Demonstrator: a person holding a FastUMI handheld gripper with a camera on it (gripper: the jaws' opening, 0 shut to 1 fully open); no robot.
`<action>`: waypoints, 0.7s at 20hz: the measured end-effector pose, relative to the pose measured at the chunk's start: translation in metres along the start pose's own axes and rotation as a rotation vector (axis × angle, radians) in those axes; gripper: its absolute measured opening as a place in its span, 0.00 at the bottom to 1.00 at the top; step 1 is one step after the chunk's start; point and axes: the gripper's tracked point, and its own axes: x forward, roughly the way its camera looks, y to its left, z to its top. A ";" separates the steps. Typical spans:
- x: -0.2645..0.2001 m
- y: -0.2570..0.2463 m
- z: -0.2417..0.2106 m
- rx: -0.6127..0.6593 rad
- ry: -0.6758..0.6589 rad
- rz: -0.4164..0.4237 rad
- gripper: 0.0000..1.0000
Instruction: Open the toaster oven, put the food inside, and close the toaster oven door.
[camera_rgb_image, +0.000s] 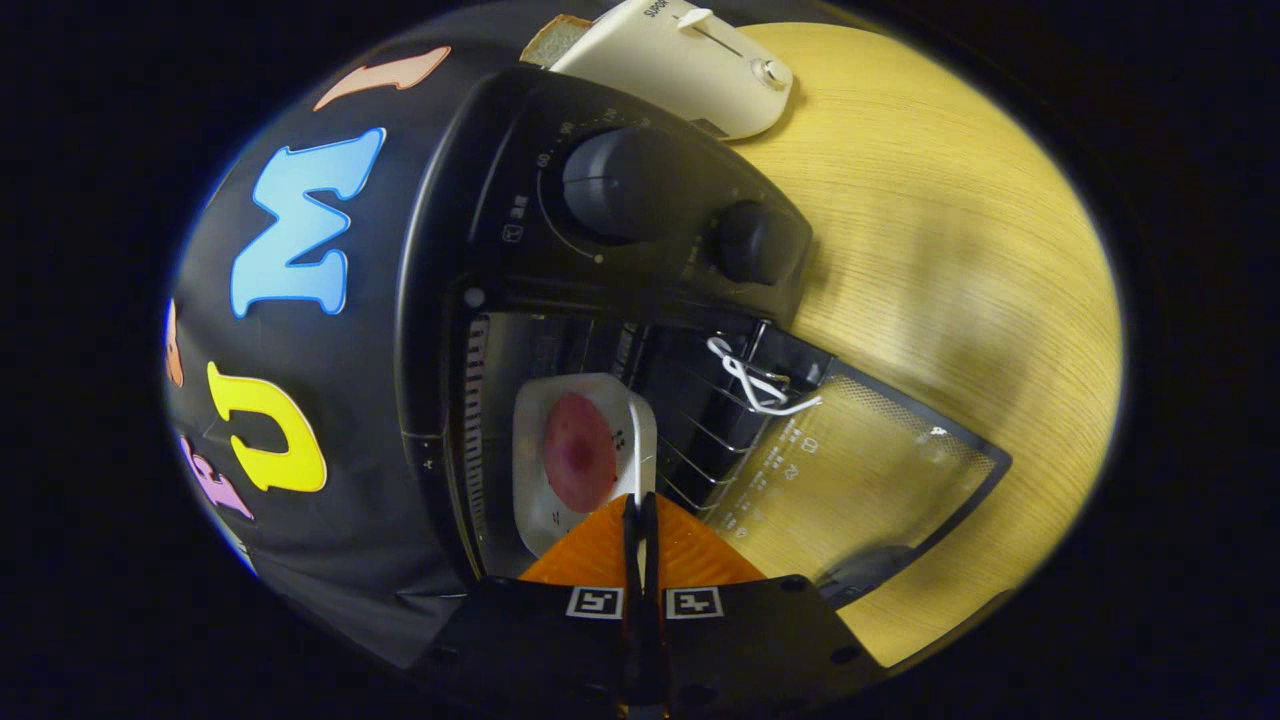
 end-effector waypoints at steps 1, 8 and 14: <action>0.003 0.004 0.003 0.008 -0.022 0.012 0.02; 0.017 0.012 0.010 -0.001 -0.089 0.041 0.03; 0.009 0.007 0.000 -0.047 -0.063 0.042 0.10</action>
